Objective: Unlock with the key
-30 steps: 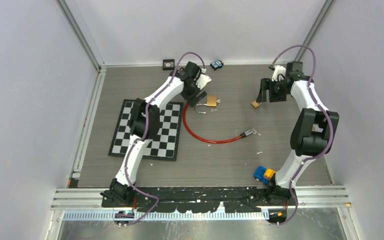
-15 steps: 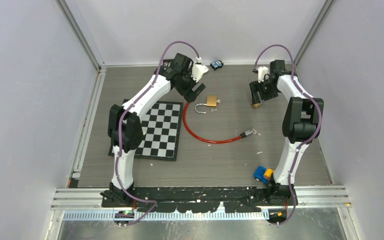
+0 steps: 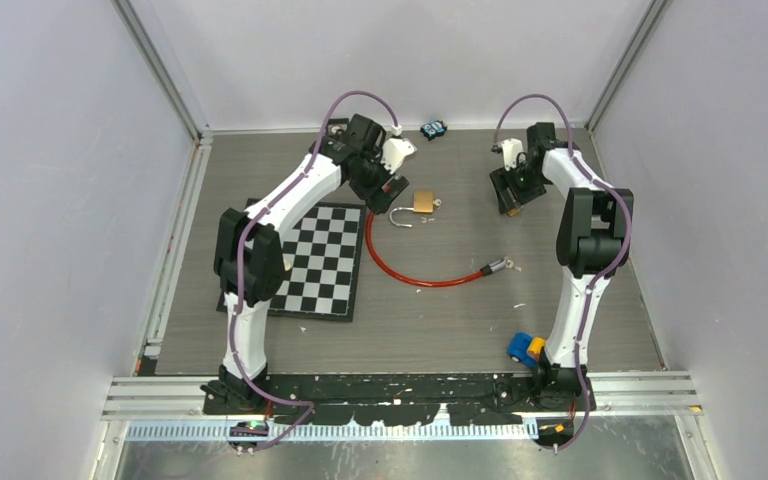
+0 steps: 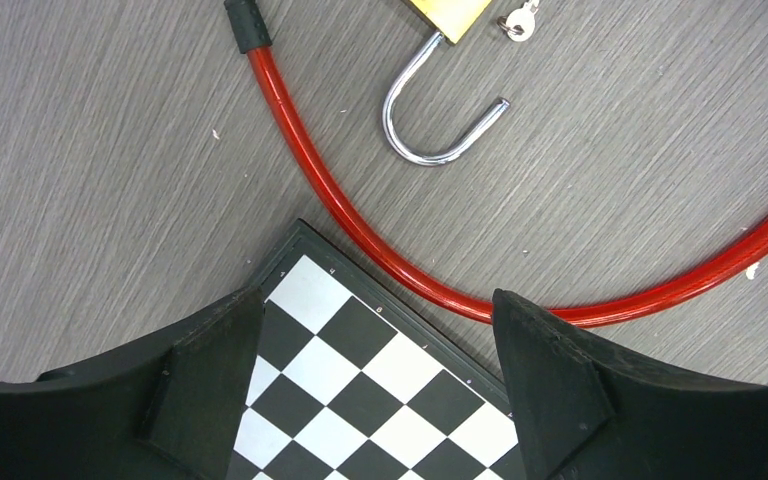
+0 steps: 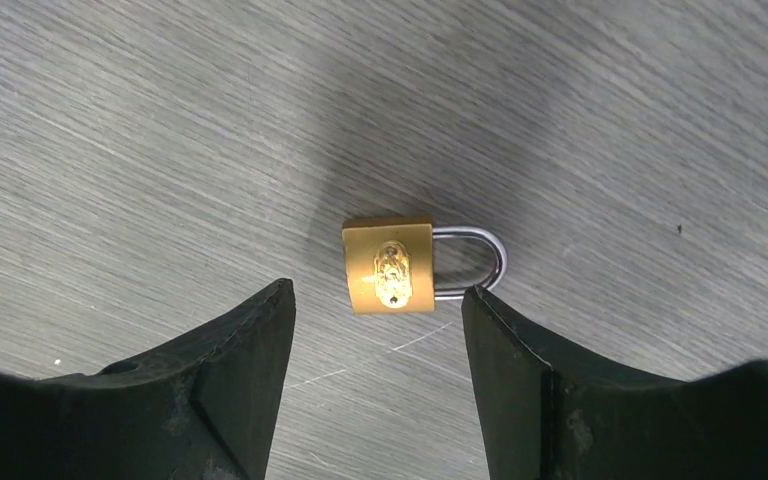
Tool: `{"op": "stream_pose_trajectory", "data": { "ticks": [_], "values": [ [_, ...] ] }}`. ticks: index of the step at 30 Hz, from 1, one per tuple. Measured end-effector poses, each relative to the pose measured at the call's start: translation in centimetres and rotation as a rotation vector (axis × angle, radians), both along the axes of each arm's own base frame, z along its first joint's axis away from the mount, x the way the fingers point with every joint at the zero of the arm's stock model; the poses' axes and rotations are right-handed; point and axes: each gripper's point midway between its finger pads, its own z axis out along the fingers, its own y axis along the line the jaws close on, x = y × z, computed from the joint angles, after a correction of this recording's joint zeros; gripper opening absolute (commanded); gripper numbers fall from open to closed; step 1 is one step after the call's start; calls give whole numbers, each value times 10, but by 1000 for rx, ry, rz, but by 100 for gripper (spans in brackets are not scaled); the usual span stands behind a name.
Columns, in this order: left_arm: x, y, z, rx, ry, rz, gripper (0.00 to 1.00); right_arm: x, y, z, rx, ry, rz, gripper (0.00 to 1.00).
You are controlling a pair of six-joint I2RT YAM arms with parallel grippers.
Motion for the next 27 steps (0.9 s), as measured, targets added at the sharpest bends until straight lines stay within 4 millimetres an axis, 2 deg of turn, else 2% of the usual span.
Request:
{"op": "stream_pose_trajectory", "data": {
  "ticks": [10, 21, 24, 27],
  "values": [
    [0, 1, 1, 10, -11, -18, 87, -2, 2, -12, -11, 33, 37, 63],
    [0, 5, 3, 25, -26, -22, 87, -5, 3, -17, -36, 49, 54, 54],
    [-1, 8, 4, 37, -33, -26, 88, -2, 4, -18, -51, 37, 48, 44],
    [-4, 11, 8, 41, -40, -31, 88, 0, 7, -19, -51, 29, 42, 26]
  ]
}}
